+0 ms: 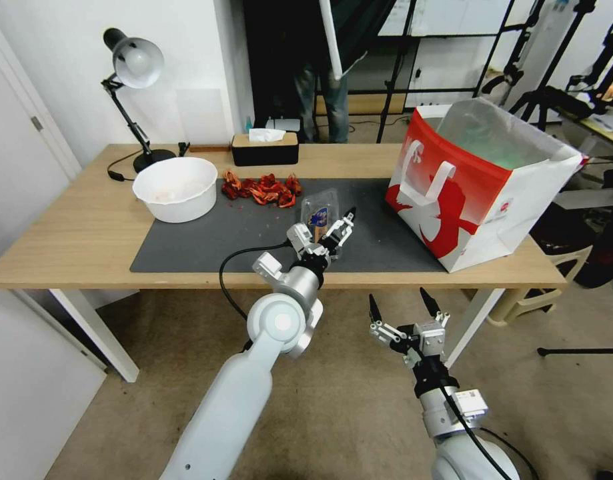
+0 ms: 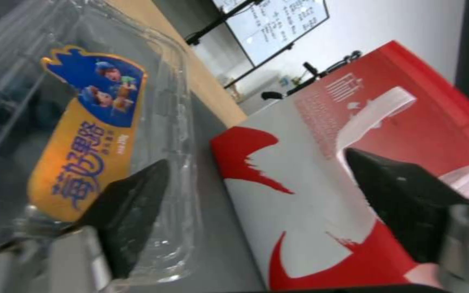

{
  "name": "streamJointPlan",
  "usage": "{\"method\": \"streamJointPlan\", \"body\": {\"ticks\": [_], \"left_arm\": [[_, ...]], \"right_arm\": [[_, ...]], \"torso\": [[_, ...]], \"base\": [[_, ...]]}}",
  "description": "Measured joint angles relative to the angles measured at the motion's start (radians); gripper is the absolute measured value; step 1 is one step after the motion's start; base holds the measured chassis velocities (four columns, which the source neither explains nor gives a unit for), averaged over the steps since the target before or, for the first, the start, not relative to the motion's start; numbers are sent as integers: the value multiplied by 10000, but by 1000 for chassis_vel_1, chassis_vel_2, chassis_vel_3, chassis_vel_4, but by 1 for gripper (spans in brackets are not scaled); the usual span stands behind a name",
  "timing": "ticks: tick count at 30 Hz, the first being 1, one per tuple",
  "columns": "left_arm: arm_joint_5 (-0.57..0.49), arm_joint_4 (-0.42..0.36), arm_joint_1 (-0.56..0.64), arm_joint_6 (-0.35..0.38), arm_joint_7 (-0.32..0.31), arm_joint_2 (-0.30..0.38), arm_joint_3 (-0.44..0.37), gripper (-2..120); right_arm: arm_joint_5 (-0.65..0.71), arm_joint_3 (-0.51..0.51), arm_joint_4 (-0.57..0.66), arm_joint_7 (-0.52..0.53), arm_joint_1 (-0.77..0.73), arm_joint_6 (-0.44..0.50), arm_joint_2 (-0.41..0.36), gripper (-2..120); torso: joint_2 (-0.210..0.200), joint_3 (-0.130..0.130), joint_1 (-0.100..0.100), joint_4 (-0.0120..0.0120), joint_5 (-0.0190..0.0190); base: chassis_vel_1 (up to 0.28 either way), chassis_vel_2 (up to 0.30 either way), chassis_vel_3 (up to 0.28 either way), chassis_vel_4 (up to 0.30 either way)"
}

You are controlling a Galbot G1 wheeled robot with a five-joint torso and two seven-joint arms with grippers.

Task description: Close the takeout container lid, then place the container into the takeout bag.

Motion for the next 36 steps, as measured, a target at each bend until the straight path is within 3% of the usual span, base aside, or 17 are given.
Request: {"method": "streamJointPlan", "body": {"ticks": [5, 12, 18, 23, 36], "left_arm": [[297, 38, 15, -17, -205, 67, 24, 66], [861, 44, 212, 203, -377, 259, 42, 37], [964, 47, 328, 232, -401, 292, 7, 19], [969, 29, 371, 227, -402, 365, -89, 0], [1150, 20, 472, 197, -383, 337, -42, 0]], "right_arm": [[1163, 531, 351, -340, 312, -460, -86, 100], [4714, 1653, 738, -689, 1509, -2259, -530, 100], [6588, 1798, 519, -579, 2400, -3239, -795, 100], [8093, 1310, -52, -140, 3530, -4030, -832, 100], [9986, 323, -1638, 1575, 5928, -5842, -323, 100]], "torso": [[0, 0, 0, 1, -2], [0, 0, 0, 1, -1], [0, -1, 0, 1, 0], [0, -1, 0, 1, -4], [-1, 1, 1, 0, -1]], "base": [[0, 0, 0, 0], [0, 0, 0, 0], [0, 0, 0, 0], [0, 0, 0, 0], [0, 0, 0, 0]]}}
